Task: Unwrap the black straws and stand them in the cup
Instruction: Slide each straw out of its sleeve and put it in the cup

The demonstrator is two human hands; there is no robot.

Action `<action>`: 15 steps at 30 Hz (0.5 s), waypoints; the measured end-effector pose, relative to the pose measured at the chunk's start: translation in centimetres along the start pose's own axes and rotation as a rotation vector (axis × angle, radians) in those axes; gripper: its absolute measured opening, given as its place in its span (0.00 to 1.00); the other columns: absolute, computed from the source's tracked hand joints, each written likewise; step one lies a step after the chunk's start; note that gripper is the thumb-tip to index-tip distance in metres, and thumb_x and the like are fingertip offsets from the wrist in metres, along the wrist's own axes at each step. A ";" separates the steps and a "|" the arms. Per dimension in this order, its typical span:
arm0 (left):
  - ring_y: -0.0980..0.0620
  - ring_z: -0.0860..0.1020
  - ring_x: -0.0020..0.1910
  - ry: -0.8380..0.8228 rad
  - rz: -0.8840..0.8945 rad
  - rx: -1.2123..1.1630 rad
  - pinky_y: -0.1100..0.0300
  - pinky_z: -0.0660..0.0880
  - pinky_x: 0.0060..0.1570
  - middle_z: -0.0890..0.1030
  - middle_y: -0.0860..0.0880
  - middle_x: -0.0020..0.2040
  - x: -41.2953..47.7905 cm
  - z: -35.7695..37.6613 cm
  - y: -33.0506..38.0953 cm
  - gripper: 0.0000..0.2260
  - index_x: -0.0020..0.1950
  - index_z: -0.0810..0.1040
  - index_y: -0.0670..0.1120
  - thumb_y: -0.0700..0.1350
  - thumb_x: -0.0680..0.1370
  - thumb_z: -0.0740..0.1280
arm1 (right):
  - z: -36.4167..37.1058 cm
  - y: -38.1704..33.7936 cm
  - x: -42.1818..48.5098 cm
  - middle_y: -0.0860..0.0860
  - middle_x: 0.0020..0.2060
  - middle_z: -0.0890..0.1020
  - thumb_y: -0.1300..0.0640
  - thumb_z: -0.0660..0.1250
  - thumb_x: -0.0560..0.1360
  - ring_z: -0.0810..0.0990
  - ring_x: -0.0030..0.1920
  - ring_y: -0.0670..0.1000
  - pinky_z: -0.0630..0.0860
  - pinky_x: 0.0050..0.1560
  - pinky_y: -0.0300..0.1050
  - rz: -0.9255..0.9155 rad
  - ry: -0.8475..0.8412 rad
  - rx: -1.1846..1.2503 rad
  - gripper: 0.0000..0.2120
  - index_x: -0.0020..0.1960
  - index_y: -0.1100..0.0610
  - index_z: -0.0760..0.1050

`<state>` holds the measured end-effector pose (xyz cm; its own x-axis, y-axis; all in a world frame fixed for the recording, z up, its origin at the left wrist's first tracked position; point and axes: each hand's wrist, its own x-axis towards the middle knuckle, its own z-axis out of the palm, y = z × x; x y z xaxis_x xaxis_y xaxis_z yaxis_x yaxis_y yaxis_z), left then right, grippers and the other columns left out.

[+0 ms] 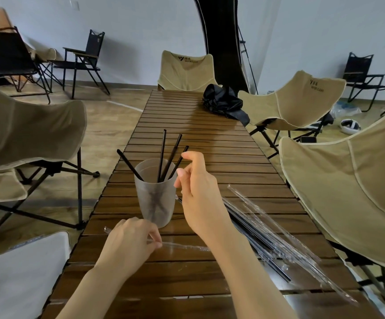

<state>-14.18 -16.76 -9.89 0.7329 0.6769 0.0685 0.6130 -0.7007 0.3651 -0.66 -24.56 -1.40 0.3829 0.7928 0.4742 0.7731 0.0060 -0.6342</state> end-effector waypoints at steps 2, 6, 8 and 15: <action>0.64 0.77 0.47 -0.004 -0.011 -0.009 0.67 0.70 0.52 0.81 0.62 0.44 0.1 0.1 -0.1 0.02 0.41 0.80 0.60 0.56 0.73 0.70 | 0.0 0.1 0.0 0.40 0.35 0.72 0.55 0.56 0.81 0.74 0.33 0.35 0.71 0.37 0.26 0.006 0.000 0.037 0.16 0.68 0.55 0.63; 0.66 0.77 0.44 -0.008 -0.013 -0.029 0.71 0.68 0.44 0.81 0.63 0.42 0.1 0.1 0.0 0.02 0.42 0.80 0.60 0.56 0.73 0.70 | -0.7 1.7 0.0 0.41 0.38 0.74 0.58 0.62 0.79 0.76 0.35 0.38 0.72 0.36 0.28 0.043 -0.006 -0.077 0.10 0.59 0.54 0.69; 0.65 0.77 0.44 -0.012 -0.005 -0.044 0.70 0.71 0.47 0.81 0.63 0.42 0.1 0.1 0.2 0.02 0.42 0.80 0.60 0.56 0.73 0.70 | -1.3 3.3 -0.3 0.45 0.43 0.77 0.59 0.63 0.77 0.76 0.40 0.40 0.72 0.37 0.30 0.166 -0.114 -0.216 0.03 0.50 0.52 0.73; 0.61 0.76 0.48 0.015 0.046 -0.072 0.67 0.74 0.49 0.79 0.61 0.46 0.2 0.5 1.6 0.03 0.49 0.77 0.59 0.52 0.79 0.64 | -1.7 9.0 -4.0 0.51 0.47 0.80 0.57 0.68 0.76 0.78 0.42 0.50 0.73 0.40 0.41 0.555 -0.511 -0.565 0.07 0.54 0.54 0.75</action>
<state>-12.97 -17.85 -9.75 0.7551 0.6479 0.1003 0.5553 -0.7134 0.4274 5.65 -28.77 -7.98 0.6055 0.7658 -0.2165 0.7289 -0.6429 -0.2353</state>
